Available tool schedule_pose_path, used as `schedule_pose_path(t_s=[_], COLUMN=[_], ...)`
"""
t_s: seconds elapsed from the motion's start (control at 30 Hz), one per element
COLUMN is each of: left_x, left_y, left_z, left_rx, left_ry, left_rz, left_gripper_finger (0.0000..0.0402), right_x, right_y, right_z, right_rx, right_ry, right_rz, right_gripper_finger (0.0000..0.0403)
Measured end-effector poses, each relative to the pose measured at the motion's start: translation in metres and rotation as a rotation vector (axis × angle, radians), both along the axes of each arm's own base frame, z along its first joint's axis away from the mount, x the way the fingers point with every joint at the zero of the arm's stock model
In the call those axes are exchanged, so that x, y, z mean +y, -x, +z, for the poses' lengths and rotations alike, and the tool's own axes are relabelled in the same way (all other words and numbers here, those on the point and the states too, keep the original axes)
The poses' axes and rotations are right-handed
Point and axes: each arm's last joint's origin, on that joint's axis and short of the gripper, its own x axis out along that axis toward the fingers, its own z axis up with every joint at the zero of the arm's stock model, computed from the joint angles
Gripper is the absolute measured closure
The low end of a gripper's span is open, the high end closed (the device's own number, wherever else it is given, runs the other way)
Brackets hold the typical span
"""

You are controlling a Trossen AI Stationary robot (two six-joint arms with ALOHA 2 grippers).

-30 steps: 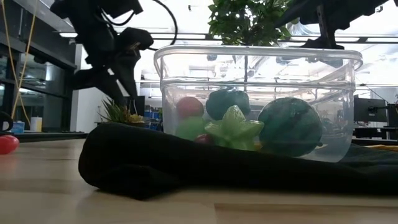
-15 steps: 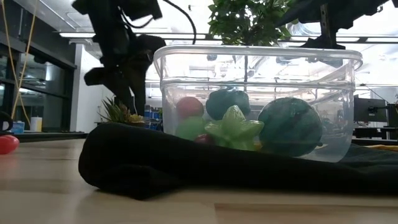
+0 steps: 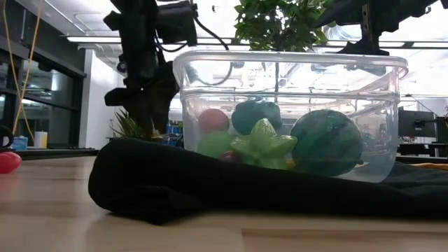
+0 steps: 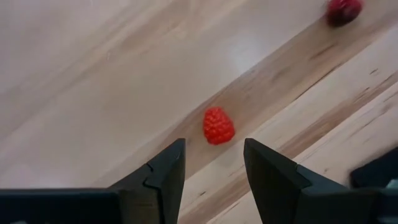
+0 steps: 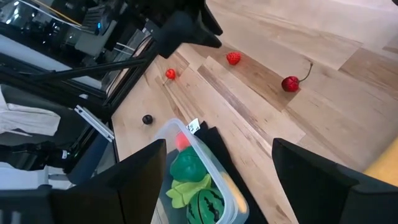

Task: Pick and placing Produce into tupperware
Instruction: Put the raspberry into the transparent bin

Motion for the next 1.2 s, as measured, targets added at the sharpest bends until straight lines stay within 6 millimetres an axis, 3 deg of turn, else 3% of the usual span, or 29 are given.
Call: schedule_pose_path(t_s=[0.27, 0.7, 1.2], left_x=[0.0, 0.002, 0.002], left_y=[-0.007, -0.011, -0.015], left_z=[-0.015, -0.015, -0.029], left_rx=[0.028, -0.003, 0.028], left_ry=[0.042, 0.01, 0.01], left_rz=[-0.007, 0.0, -0.008], left_gripper_finger=[0.0248, 0.0248, 0.0248], right_x=[0.0, 0.0, 0.001], right_y=[0.0, 0.0, 0.001], right_z=[0.0, 0.0, -0.001], right_rx=[0.002, 0.007, 0.013], right_ry=[0.001, 0.024, 0.021], right_rz=[0.014, 0.029, 0.04], right_gripper_finger=[0.0121, 0.0121, 0.0121])
